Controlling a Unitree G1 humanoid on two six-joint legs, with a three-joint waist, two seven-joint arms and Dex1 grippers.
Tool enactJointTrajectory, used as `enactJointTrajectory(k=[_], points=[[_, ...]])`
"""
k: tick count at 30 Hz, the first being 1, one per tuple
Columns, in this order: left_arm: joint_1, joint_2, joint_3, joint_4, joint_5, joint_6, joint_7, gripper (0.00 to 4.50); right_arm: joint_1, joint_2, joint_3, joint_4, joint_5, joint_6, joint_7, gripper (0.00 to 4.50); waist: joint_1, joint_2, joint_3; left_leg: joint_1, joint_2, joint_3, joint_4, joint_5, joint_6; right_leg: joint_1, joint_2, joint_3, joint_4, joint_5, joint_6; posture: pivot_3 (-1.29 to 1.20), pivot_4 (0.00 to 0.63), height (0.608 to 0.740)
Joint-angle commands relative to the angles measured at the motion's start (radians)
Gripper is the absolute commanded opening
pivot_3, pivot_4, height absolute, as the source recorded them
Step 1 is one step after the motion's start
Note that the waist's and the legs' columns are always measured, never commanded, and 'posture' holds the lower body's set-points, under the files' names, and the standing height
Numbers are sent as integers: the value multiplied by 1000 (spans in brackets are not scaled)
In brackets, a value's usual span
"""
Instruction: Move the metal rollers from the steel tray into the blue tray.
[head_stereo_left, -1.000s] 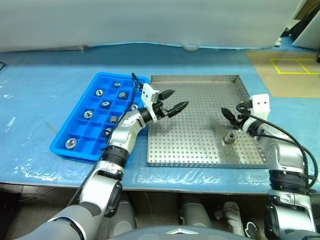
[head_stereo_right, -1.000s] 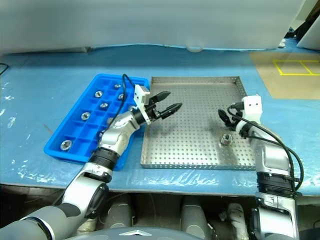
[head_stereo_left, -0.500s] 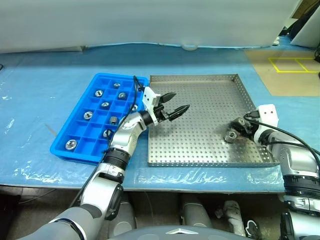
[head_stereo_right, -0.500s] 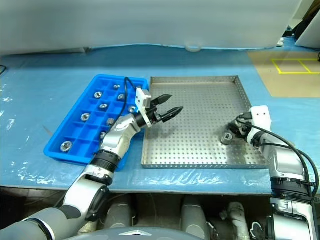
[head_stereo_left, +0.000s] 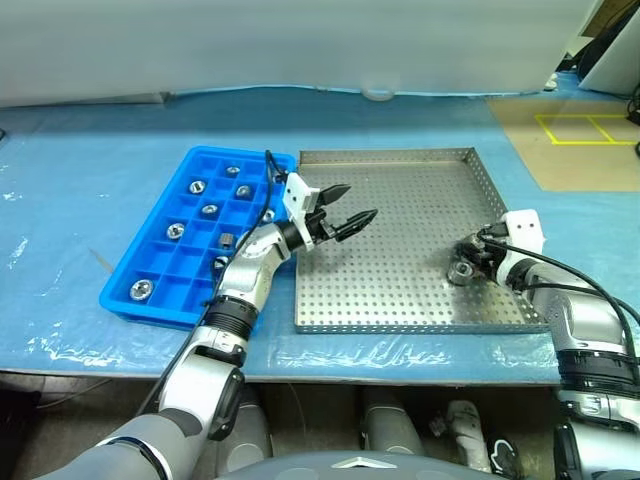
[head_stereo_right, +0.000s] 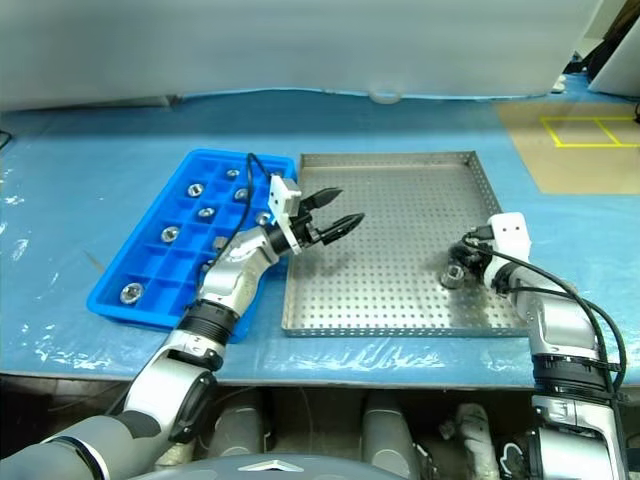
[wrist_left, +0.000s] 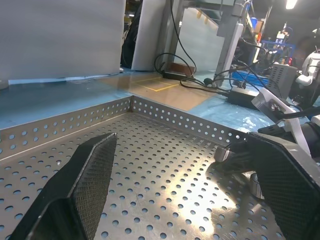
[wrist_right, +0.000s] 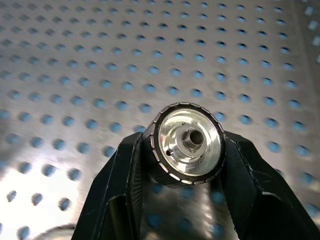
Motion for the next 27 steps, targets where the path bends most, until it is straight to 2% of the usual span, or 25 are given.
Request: enactJointTrajectory(k=[1,5,9,14,18,27], points=[[-13,4,33,-70,-32,0,16,4347,-84,29,-31,-108,97,-50,49,1785,1,0,0,-1,0,0,0,0,0,-1,0,0,0,0,0,-222,150,740],[3,35,73,-166,-74,43,46,4347,-153,77,-15,-172,244,-16,159,1785,9,0,0,-2,0,0,-1,0,0,-1,0,0,0,1,-1,-136,150,740],[30,82,111,-319,-129,120,79,4347,-202,91,76,-201,349,44,311,1785,28,0,0,-2,1,0,-3,0,0,-1,0,-2,-1,1,-1,-28,150,740],[91,120,155,-484,-170,179,156,4347,-287,120,192,-105,324,18,405,1785,60,0,0,-2,1,0,-3,0,0,-1,-1,-3,-1,1,-1,117,150,740],[189,131,198,-629,-195,203,247,4347,-371,162,306,22,245,-49,468,1785,85,-1,1,-2,1,0,-4,1,-1,-1,-1,-4,0,0,-1,214,150,740],[386,148,203,-843,-170,213,395,4347,-468,246,446,193,166,-141,631,1785,158,-1,1,-8,2,-4,-11,2,-4,-5,-1,-10,-2,-1,-1,447,150,740]])
